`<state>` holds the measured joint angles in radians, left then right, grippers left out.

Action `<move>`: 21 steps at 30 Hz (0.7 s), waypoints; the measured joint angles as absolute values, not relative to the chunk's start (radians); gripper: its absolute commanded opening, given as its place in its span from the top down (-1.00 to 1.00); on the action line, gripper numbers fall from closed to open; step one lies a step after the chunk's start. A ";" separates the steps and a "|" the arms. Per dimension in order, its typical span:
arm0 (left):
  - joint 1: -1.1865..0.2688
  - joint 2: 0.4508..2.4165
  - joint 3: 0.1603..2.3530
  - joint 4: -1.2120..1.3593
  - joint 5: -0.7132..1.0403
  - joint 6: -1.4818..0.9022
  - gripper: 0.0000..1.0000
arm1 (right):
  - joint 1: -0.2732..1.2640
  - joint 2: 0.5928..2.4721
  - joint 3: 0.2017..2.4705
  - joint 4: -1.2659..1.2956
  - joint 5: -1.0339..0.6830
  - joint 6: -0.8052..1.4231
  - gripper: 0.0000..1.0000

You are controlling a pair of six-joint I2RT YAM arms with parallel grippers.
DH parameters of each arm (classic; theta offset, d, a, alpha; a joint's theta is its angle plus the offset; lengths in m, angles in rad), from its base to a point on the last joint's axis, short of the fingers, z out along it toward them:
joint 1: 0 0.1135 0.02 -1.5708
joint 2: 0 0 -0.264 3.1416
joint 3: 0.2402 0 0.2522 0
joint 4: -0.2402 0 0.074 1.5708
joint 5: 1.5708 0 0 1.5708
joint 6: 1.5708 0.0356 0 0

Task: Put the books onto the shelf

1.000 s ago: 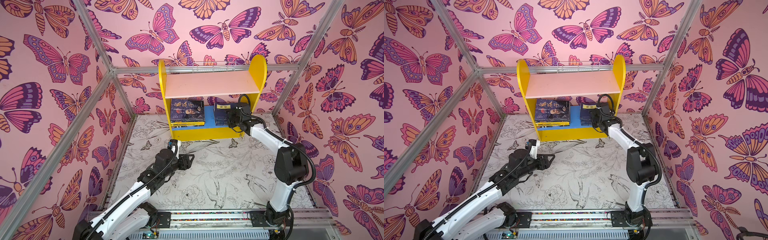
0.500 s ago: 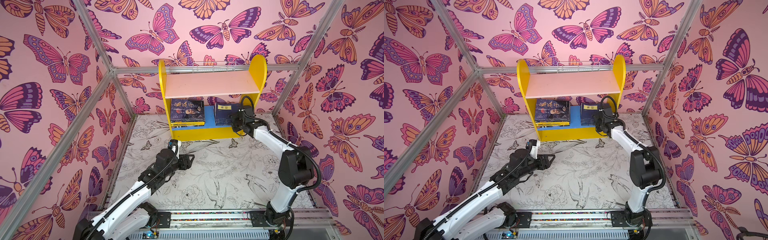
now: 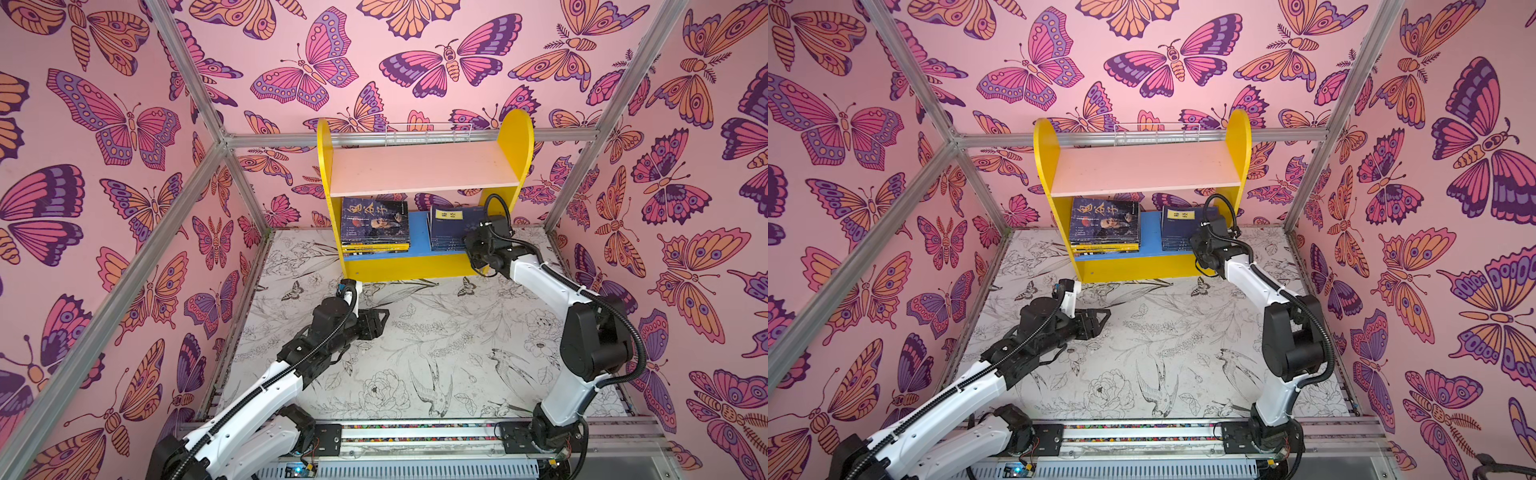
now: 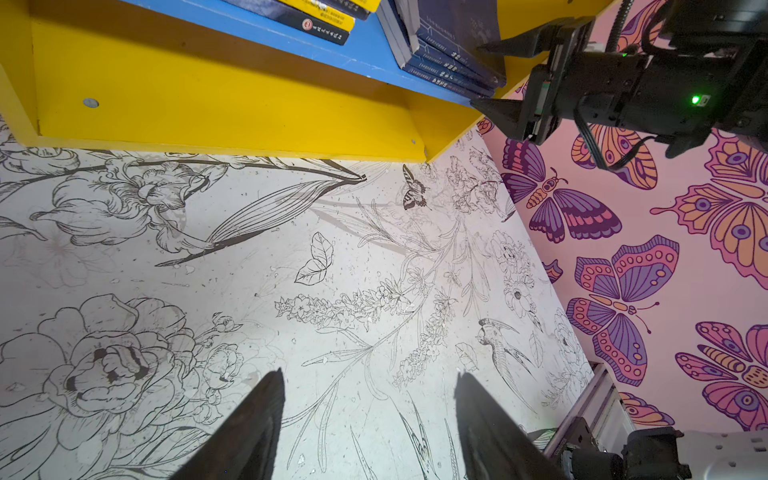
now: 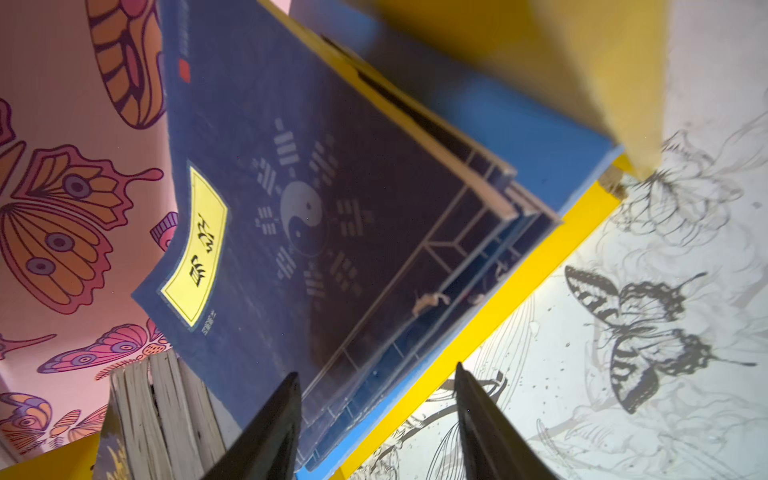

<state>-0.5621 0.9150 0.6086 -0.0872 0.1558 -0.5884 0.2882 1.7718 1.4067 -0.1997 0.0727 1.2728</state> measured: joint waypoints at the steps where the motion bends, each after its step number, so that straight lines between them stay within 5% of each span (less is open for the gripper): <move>1: -0.562 0.916 0.609 -0.087 0.156 -0.589 -0.35 | 0.288 1.764 1.403 -0.200 0.085 1.264 -0.11; 21: -0.562 0.929 0.609 -0.084 0.157 -0.588 -0.34 | 0.267 1.691 1.311 -0.026 0.254 1.218 0.03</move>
